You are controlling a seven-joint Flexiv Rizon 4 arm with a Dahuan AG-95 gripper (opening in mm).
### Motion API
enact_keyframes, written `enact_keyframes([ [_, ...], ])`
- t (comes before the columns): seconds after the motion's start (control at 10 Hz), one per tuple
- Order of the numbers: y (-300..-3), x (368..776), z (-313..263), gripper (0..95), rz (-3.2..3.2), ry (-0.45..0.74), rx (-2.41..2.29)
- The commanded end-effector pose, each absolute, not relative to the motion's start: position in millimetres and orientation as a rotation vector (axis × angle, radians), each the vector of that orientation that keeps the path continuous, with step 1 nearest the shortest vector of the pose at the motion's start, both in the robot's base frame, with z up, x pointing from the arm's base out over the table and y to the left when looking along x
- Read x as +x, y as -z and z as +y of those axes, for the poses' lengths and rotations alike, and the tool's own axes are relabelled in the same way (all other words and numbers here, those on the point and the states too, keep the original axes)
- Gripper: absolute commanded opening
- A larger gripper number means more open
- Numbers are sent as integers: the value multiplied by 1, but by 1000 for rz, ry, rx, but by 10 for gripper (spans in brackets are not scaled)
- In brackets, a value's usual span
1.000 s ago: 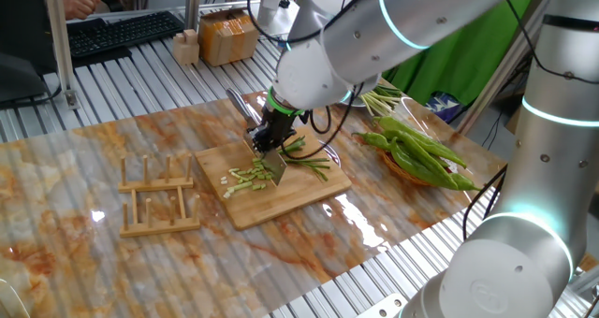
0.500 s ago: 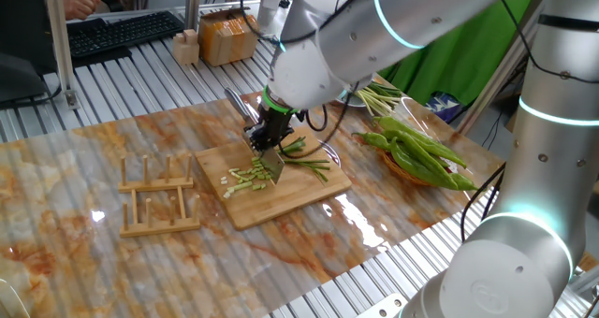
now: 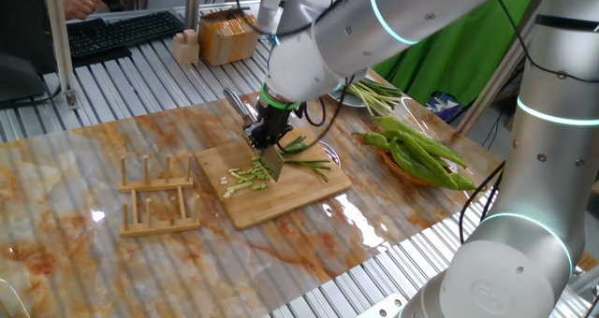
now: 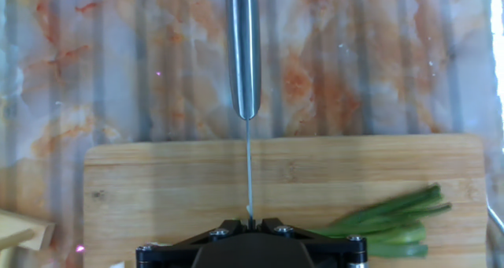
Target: Chop the green garlic
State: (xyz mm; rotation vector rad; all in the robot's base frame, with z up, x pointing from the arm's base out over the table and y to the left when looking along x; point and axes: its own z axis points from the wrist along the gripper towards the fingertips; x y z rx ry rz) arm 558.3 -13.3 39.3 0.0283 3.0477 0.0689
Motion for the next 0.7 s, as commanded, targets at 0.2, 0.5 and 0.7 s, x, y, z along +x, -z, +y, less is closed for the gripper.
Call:
enact_keyframes([
  [0.2, -40, 558, -15, 0, 3043, -52, 32],
  [0.5, -44, 559, -16, 0, 3043, -57, 38],
  [0.7, -44, 559, -16, 0, 3043, -52, 34],
])
